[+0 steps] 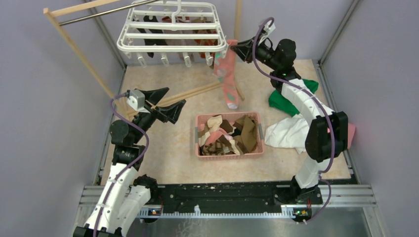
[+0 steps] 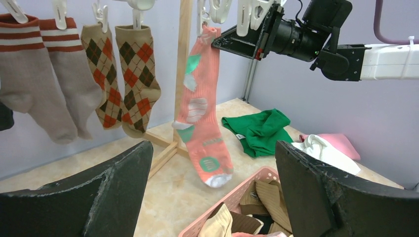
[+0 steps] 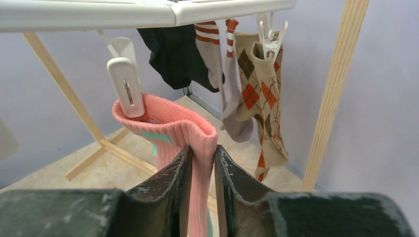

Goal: Clip the socks to the hanger
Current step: Clamp the sock onto the hanger.

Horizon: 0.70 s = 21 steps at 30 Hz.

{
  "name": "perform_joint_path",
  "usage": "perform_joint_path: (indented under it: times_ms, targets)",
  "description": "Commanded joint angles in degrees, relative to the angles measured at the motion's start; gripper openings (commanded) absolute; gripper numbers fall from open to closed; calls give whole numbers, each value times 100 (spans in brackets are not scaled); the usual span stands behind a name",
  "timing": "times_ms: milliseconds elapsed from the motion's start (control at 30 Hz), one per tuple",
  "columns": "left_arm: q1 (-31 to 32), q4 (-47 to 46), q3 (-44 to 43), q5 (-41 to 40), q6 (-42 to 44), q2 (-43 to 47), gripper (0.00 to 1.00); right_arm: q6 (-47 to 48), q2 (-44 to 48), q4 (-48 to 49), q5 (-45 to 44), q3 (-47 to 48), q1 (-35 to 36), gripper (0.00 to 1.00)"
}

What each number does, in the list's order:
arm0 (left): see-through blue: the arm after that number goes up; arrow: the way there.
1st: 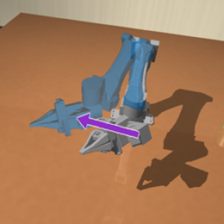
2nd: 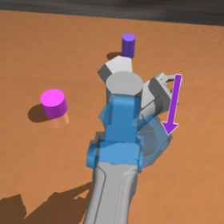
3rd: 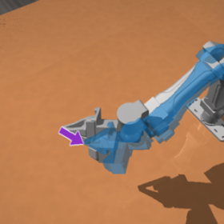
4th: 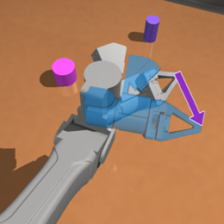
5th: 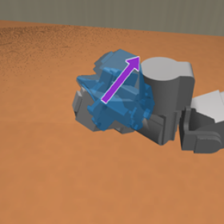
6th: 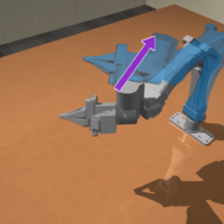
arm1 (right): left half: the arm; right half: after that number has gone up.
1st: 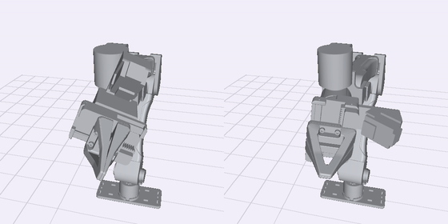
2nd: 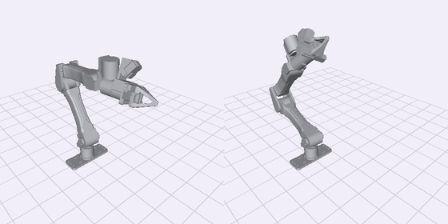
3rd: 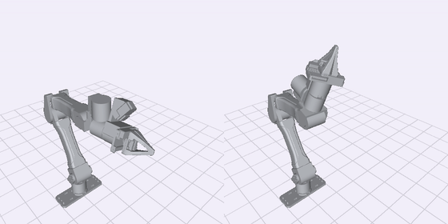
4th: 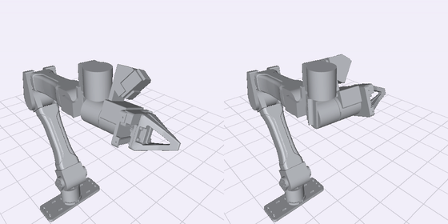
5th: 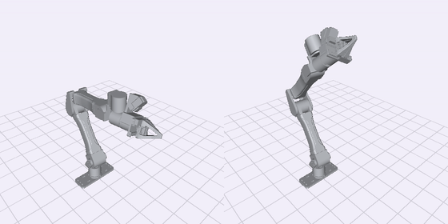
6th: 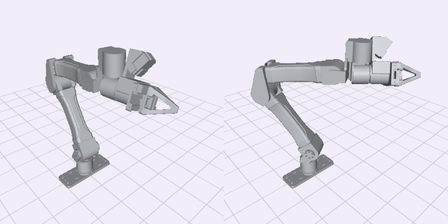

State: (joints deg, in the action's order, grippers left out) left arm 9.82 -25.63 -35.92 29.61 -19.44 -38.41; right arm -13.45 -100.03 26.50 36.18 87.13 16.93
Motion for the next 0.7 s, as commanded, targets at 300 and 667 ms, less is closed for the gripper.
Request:
perform_joint_path:
  times_ms: [300,667]
  targets:
    - [16,-373,85,61,-69,-18,98,-403,360,551,521,-203,-89,39]
    - [19,-357,130,53,-51,-8,98,-599,726,1331,1581,-824,-93,52]
